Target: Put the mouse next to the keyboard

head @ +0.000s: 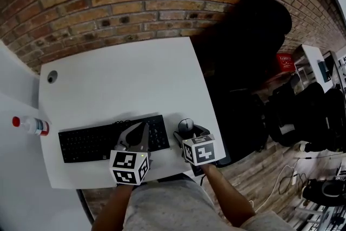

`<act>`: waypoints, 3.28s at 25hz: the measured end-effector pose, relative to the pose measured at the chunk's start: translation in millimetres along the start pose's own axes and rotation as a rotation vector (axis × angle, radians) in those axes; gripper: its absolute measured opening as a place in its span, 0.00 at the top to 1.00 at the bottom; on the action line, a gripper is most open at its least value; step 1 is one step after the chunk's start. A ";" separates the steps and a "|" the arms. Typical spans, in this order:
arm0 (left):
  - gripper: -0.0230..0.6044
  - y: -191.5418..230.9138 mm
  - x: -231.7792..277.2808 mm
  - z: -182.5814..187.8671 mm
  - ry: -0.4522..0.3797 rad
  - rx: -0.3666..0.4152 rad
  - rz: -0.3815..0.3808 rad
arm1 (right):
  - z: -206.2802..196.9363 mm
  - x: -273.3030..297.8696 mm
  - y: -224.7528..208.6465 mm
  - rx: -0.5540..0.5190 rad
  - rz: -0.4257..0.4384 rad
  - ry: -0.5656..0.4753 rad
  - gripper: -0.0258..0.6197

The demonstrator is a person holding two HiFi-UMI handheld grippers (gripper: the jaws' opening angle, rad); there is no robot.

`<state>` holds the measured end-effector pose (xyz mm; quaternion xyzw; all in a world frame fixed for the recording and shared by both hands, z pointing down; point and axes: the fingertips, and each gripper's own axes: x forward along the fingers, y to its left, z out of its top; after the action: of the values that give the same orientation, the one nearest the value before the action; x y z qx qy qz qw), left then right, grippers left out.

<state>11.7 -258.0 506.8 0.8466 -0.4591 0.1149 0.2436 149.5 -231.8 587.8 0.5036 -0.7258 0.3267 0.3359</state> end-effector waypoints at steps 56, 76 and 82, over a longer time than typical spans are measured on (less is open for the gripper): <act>0.98 3.3 -26.3 3.5 -0.013 0.018 0.020 | 15.0 -4.9 -0.1 -0.023 -0.068 -0.135 0.49; 0.98 47.6 -111.0 27.3 -0.115 0.031 0.152 | 84.7 -79.6 107.4 -0.129 0.081 -0.412 0.75; 0.98 66.1 -135.3 36.7 -0.164 0.010 0.207 | 100.0 -97.7 133.9 -0.174 0.121 -0.472 0.80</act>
<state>-119.2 -209.8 439.2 0.8023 -0.5620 0.0721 0.1877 32.5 -225.7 433.7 0.4907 -0.8384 0.1560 0.1790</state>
